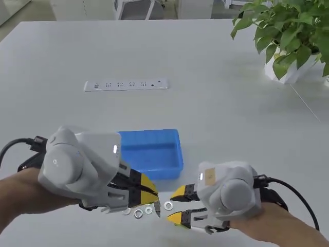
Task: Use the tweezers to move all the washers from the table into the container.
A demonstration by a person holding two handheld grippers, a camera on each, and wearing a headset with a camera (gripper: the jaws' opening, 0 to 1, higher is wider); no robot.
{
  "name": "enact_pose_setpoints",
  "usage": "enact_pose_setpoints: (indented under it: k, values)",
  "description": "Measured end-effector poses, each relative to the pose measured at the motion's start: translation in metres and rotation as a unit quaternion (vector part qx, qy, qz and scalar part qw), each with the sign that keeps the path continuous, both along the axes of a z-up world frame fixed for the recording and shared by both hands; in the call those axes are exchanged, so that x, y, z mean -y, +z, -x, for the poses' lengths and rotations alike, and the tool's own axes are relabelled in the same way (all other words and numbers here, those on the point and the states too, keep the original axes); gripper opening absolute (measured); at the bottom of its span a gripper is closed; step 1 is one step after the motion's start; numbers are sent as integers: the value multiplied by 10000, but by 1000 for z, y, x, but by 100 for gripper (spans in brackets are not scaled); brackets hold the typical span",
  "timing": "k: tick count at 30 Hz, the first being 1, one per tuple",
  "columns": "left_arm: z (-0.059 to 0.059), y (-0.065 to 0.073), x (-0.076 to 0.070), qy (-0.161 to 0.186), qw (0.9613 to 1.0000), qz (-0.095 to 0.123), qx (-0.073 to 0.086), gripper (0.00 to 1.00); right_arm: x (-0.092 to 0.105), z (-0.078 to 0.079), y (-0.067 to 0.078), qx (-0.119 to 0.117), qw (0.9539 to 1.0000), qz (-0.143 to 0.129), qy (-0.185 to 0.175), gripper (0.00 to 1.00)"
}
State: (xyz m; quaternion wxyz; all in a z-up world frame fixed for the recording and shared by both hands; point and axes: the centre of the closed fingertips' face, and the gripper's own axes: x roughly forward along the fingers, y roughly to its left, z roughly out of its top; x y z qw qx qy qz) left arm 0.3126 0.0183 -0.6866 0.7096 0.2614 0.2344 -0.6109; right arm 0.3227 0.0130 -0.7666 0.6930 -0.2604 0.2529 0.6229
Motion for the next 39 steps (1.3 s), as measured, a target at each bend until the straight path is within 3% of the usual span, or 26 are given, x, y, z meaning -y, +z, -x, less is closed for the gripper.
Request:
enact_pose_setpoints:
  k: [22, 39]
  values:
    - [-12, 0, 14, -177, 9998, 36, 26, 5, 14, -9, -3, -86, 9992, -44, -383, 33]
    - [-18, -15, 17, -226, 9997, -116, 25, 5, 19, -8, -3, -111, 9989, -63, -457, 32]
